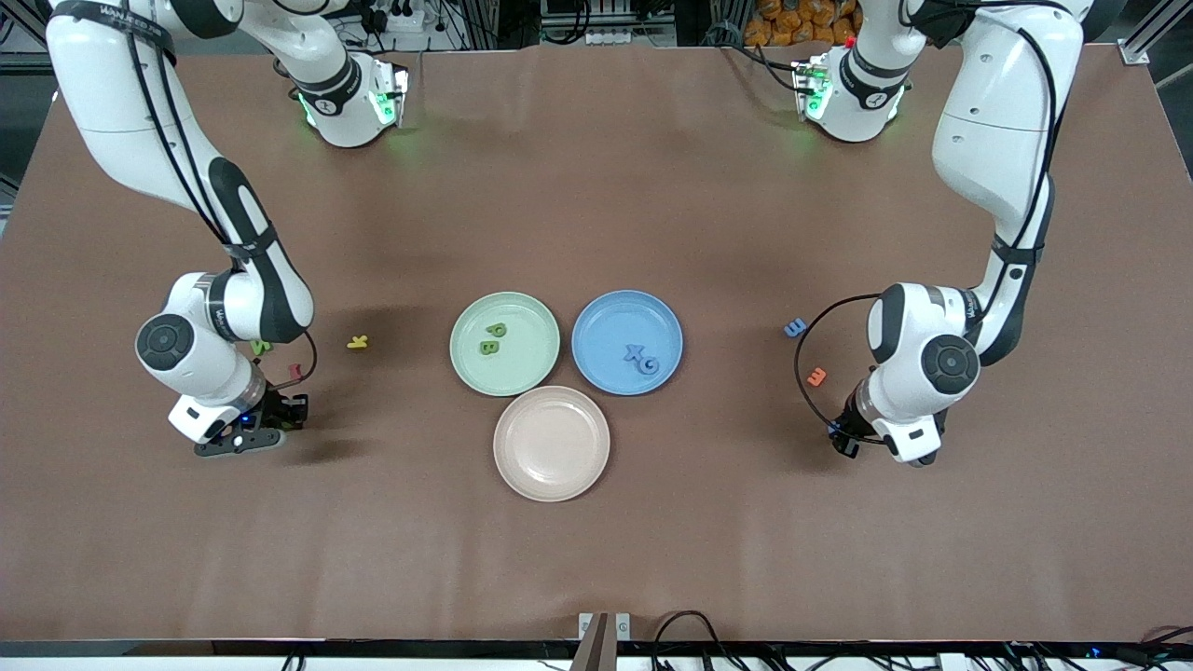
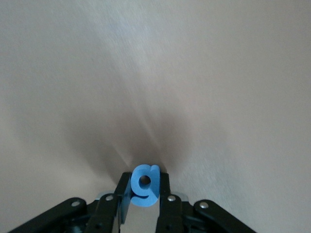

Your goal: Sort letters by color into matching plates

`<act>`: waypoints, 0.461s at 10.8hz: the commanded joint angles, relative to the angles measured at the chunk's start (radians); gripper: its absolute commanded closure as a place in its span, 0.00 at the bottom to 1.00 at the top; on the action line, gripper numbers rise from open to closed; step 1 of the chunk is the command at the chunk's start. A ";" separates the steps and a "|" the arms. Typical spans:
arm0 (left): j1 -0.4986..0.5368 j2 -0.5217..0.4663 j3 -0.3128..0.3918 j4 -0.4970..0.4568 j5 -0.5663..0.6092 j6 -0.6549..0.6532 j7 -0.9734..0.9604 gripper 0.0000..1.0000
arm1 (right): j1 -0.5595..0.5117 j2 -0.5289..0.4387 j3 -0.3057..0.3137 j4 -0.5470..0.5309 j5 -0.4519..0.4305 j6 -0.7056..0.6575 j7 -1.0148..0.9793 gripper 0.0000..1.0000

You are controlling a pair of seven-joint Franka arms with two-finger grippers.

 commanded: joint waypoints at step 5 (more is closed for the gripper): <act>-0.161 -0.065 0.014 0.011 -0.005 -0.060 -0.158 1.00 | -0.019 -0.004 0.015 -0.017 -0.007 0.007 0.009 0.80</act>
